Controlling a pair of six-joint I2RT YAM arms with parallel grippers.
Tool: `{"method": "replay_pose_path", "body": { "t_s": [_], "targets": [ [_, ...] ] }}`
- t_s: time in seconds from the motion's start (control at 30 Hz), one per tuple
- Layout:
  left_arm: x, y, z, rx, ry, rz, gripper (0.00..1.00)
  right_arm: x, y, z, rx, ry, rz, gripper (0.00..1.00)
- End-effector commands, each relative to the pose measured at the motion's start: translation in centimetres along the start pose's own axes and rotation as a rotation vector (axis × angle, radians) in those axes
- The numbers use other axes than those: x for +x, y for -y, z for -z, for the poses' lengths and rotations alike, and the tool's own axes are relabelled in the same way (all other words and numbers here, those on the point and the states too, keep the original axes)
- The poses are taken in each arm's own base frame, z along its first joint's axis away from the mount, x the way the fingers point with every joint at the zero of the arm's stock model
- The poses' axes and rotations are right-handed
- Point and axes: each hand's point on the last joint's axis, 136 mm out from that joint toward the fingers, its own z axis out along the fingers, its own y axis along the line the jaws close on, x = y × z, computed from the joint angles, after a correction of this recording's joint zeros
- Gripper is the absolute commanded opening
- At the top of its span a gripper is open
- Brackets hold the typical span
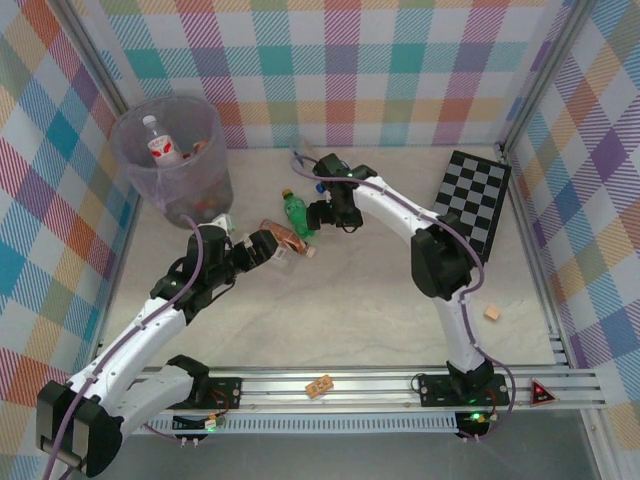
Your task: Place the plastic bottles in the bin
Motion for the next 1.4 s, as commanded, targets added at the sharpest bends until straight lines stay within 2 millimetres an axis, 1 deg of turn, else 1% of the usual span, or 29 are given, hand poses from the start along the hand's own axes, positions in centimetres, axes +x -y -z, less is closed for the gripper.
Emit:
{"method": "replay_pose_path", "body": {
  "t_s": [0.0,0.13,0.2,0.27,0.4,0.57,0.7,0.87,0.97,1.0,1.07,1.17,1.27,1.37],
  "targets": [
    [-1.0,1.3,0.6,0.052,0.054,0.012,1.0,0.2,0.5,-0.7,0.055,-0.038,0.012,0.88],
    [-1.1,1.4,1.0,0.05,0.054,0.001,1.0,0.6,0.5,-2.5,0.063,-0.073,-0.001,0.87],
    [-1.2,1.3,1.2,0.043,0.06,-0.004,1.0,0.9,0.7,-3.2,0.07,-0.086,-0.006,0.84],
    [-1.2,1.2,1.4,0.039,0.065,-0.007,1.0,1.1,0.9,-3.8,0.078,-0.096,-0.008,0.8],
    [-1.1,1.3,1.3,0.044,0.055,-0.003,1.0,1.3,1.2,-4.1,0.091,-0.085,-0.017,0.71],
    [-1.1,1.7,1.2,0.066,0.052,0.01,1.0,1.5,1.7,-3.6,0.113,-0.076,-0.007,0.64],
    [-1.1,3.0,0.8,0.13,0.036,0.056,1.0,1.5,2.4,-1.4,0.124,-0.036,0.027,0.63],
    [-1.5,5.0,0.4,0.241,0.033,0.154,1.0,2.0,3.7,2.5,0.133,0.032,0.085,0.62],
    [-2.0,6.8,0.4,0.322,0.033,0.2,1.0,2.3,3.8,4.8,0.086,0.115,0.129,0.6],
    [-2.2,7.4,0.4,0.344,0.031,0.208,1.0,2.4,3.7,5.9,0.062,0.155,0.146,0.58],
    [-2.2,8.5,0.4,0.374,0.023,0.212,1.0,2.9,3.2,7.7,0.012,0.222,0.175,0.57],
    [-2.1,10.1,0.2,0.409,0.005,0.206,1.0,4.0,1.5,10.4,-0.128,0.321,0.246,0.57],
    [-1.8,11.6,-0.4,0.439,-0.016,0.199,1.0,5.5,-0.2,12.5,-0.266,0.401,0.312,0.57],
    [-1.2,12.8,-1.6,0.452,-0.046,0.185,1.0,7.2,-1.9,14.2,-0.374,0.457,0.384,0.57]
  ]
}}
